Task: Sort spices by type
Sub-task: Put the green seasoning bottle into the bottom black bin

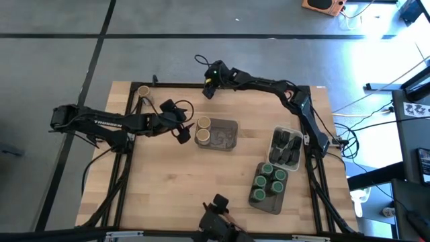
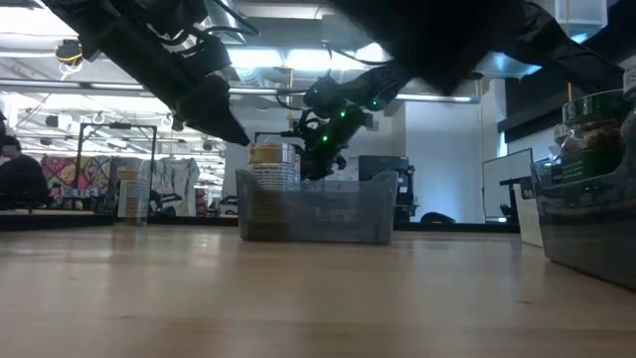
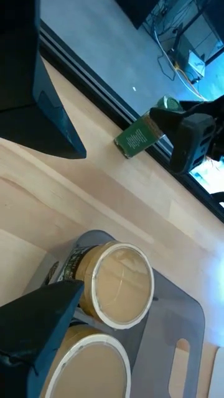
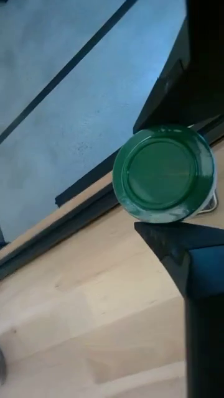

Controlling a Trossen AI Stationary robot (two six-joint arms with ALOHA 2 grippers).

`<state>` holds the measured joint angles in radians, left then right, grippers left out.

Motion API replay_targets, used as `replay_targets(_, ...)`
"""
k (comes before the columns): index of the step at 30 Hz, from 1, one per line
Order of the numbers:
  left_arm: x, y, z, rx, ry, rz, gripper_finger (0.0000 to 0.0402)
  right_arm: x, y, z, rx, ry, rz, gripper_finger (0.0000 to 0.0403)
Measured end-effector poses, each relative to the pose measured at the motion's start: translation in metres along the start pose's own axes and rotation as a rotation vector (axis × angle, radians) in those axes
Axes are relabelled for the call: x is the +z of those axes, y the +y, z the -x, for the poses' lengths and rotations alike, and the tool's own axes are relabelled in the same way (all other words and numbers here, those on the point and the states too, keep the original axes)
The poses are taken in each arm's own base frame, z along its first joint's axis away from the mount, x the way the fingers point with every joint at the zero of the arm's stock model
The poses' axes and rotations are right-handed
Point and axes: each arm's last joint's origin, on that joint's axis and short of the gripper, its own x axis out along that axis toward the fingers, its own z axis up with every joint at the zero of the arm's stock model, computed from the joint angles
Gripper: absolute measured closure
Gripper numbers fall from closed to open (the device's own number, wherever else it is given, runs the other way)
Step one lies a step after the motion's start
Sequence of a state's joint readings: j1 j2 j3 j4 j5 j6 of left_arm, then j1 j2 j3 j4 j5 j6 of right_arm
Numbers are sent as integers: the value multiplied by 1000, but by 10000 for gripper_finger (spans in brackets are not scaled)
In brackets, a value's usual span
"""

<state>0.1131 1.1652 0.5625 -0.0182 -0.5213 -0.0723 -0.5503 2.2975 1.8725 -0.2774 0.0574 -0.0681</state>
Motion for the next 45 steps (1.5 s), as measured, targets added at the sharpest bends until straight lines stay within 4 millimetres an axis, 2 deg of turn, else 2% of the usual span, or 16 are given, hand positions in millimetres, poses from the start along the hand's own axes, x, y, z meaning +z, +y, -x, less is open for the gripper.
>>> replay_targets(4,0,0,0,0,2,-1,70,5,9,16,23,28,66,194)
replay_targets(7,0,0,0,0,4,2,70,19,22,47,52,36,129,194)
replay_targets(12,-1,0,0,1,7,1,70,51,49,141,130,-2,222,194)
replay_targets(15,-1,0,0,1,8,1,70,52,67,186,180,26,276,194)
replay_targets(19,-1,0,0,1,7,2,70,55,85,257,195,-17,322,194)
replay_targets(22,-1,0,0,1,7,2,70,48,96,296,230,-10,348,194)
replay_targets(27,-1,0,0,0,7,2,70,32,117,340,303,29,354,194)
replay_targets(29,-1,0,0,1,7,2,70,25,125,352,298,55,348,194)
replay_targets(34,-1,0,0,1,7,1,70,7,145,373,296,131,354,194)
replay_targets(40,-2,0,0,2,22,-15,70,-12,178,402,330,113,403,194)
replay_targets(45,-3,0,0,2,29,-24,70,-40,197,417,334,122,409,194)
